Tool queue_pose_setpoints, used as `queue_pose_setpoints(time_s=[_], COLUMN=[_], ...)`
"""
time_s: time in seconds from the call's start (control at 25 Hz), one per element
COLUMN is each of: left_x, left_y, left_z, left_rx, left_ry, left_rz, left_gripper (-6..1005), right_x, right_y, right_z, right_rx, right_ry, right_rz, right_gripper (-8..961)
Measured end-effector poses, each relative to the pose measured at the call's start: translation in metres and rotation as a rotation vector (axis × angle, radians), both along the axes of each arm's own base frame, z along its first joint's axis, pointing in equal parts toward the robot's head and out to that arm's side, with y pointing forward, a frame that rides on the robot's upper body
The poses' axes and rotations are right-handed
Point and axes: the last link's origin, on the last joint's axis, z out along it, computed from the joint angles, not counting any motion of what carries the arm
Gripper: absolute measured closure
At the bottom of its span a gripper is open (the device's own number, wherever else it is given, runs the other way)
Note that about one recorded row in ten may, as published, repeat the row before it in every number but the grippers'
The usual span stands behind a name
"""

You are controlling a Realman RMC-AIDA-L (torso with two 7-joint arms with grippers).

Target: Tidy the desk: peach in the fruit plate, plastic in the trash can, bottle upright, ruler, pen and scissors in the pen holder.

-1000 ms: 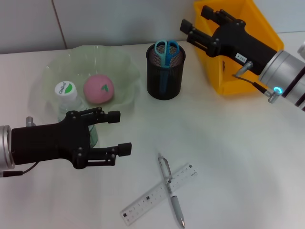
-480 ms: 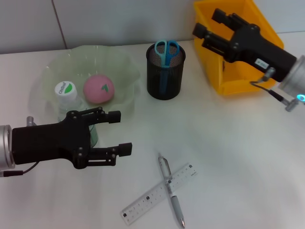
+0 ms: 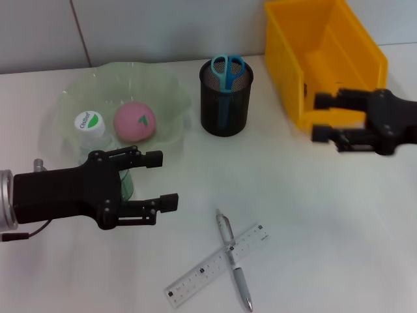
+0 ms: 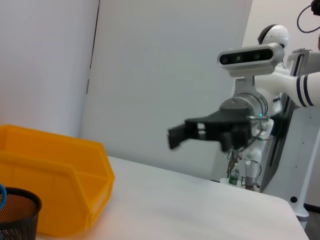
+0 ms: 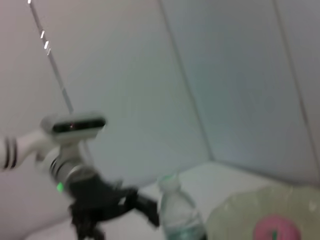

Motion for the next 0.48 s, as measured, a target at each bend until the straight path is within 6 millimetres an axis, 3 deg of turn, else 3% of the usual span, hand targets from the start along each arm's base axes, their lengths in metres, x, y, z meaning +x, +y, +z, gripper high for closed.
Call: queue_pose_setpoints(time_s=[0.12, 0.48], left_x=[0.003, 0.026], left_y=[0.001, 0.009], left_z=[0.000, 0.005], left_rx=[-0.012, -0.054], left_ry=[-0.001, 0.017], left_rz=[-0.001, -0.040], left_gripper=[189, 189], right_x=[0.001, -0.010], right_y=[-0.005, 0.003], right_z=[0.012, 0.015], right_rx=[-0.097, -0.276], right_ry=[-0.119, -0.355], right_rz=[0.017, 0.046], right_gripper=[163, 165])
